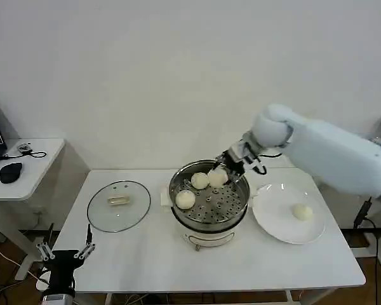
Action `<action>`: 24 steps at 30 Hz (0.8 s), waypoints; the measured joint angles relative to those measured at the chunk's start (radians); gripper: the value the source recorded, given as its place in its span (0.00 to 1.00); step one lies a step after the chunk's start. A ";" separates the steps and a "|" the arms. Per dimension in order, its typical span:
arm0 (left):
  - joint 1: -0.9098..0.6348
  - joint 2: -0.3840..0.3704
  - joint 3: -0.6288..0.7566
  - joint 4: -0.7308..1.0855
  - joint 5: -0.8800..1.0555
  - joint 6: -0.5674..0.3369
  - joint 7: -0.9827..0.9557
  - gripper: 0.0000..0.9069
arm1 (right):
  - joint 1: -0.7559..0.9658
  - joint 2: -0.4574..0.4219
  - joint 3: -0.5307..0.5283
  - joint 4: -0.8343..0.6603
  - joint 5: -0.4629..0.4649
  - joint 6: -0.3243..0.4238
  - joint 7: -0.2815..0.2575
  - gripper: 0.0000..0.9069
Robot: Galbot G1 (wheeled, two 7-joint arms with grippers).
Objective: Take steamed baozi put them in steamer then cover it.
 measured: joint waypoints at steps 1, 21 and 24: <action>-0.001 -0.001 -0.001 0.001 0.000 0.000 -0.001 1.00 | 0.000 0.008 -0.008 0.001 -0.004 0.009 -0.004 0.70; 0.001 -0.006 -0.006 0.005 0.000 -0.005 -0.010 1.00 | 0.006 0.055 -0.121 0.040 -0.020 0.135 -0.077 0.71; 0.002 -0.006 -0.007 0.003 0.000 -0.005 -0.011 1.00 | 0.006 0.055 -0.127 0.044 -0.016 0.141 -0.082 0.71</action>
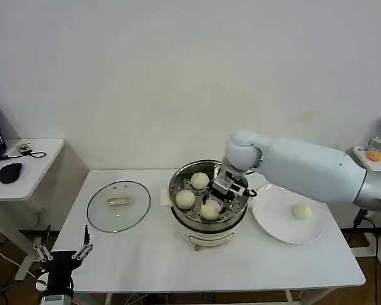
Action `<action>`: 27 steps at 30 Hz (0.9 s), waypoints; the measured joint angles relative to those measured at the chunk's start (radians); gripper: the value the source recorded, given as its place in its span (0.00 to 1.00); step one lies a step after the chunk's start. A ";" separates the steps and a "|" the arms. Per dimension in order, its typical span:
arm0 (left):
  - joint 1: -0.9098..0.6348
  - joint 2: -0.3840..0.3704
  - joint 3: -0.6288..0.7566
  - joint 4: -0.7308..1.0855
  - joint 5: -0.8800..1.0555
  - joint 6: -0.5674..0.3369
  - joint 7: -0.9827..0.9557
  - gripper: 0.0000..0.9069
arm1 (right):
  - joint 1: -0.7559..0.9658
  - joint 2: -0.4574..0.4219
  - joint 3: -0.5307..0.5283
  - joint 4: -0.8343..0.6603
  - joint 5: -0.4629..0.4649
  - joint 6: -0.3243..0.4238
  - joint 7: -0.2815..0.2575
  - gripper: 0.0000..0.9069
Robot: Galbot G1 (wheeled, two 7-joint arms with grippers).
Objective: Take steamed baozi put them in steamer then cover it.
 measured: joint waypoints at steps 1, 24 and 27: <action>0.000 0.000 0.000 0.000 0.000 0.000 0.000 1.00 | 0.000 0.000 -0.002 0.001 0.000 0.002 -0.003 0.72; -0.012 0.012 0.008 0.007 -0.001 -0.001 0.000 1.00 | 0.039 -0.059 0.047 -0.010 0.072 -0.010 0.046 1.00; -0.015 0.018 0.010 0.010 -0.004 -0.001 0.001 1.00 | 0.048 -0.085 0.075 -0.021 0.088 -0.039 0.060 1.00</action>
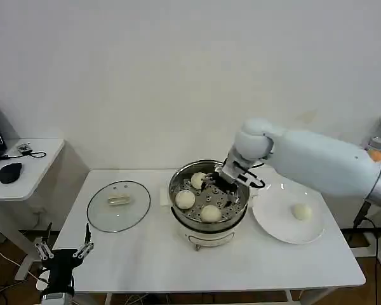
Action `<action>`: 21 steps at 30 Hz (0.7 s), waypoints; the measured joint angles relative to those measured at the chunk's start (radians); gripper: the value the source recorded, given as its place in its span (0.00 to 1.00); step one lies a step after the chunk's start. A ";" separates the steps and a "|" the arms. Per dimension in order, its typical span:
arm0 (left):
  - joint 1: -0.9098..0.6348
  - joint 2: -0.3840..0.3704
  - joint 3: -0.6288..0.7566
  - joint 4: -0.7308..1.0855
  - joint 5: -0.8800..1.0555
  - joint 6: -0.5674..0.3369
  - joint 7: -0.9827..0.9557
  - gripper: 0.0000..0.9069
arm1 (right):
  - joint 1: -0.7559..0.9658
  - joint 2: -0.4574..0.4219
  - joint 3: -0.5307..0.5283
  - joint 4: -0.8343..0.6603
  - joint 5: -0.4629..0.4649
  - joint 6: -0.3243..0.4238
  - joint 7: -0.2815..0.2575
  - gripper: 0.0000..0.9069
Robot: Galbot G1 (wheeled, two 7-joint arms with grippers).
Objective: Take steamed baozi put them in steamer then cover it.
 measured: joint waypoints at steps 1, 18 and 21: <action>-0.001 0.002 0.002 0.000 -0.001 0.000 0.001 1.00 | 0.003 -0.010 0.008 -0.003 0.004 -0.009 0.003 1.00; -0.047 0.047 0.037 0.043 -0.029 0.001 0.015 1.00 | -0.145 -0.381 0.164 0.001 -0.066 -0.177 0.083 1.00; -0.055 0.052 0.045 0.052 -0.029 0.002 0.017 1.00 | -0.230 -0.420 0.223 -0.019 -0.096 -0.185 0.092 1.00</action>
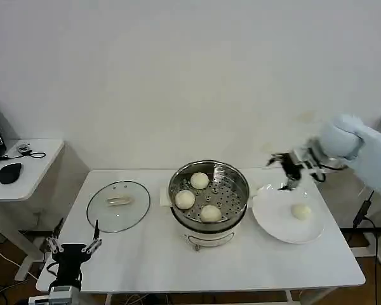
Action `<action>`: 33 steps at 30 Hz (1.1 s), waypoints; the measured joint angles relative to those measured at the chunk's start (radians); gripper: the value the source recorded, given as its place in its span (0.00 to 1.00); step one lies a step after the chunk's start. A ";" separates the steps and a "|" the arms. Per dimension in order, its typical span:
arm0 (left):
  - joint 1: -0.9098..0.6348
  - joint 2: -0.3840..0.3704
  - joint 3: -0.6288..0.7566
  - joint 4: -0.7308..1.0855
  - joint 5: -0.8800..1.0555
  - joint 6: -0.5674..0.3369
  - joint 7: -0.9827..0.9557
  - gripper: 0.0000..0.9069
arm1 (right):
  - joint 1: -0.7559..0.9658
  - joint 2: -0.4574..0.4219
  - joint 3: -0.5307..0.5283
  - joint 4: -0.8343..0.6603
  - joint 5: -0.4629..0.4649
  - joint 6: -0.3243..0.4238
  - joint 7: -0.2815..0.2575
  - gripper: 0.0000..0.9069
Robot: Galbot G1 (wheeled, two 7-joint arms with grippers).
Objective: Take steamed baozi put them in steamer then cover it.
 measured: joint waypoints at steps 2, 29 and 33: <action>-0.003 0.003 0.003 0.006 0.000 0.001 0.001 1.00 | -0.057 -0.017 0.042 -0.017 -0.021 -0.001 0.006 1.00; -0.010 0.011 -0.014 0.045 -0.002 0.005 0.003 1.00 | -0.381 0.157 0.328 -0.417 -0.255 0.042 0.051 1.00; -0.013 0.012 -0.016 0.046 -0.003 0.007 0.003 1.00 | -0.385 0.209 0.339 -0.477 -0.282 0.048 0.054 0.97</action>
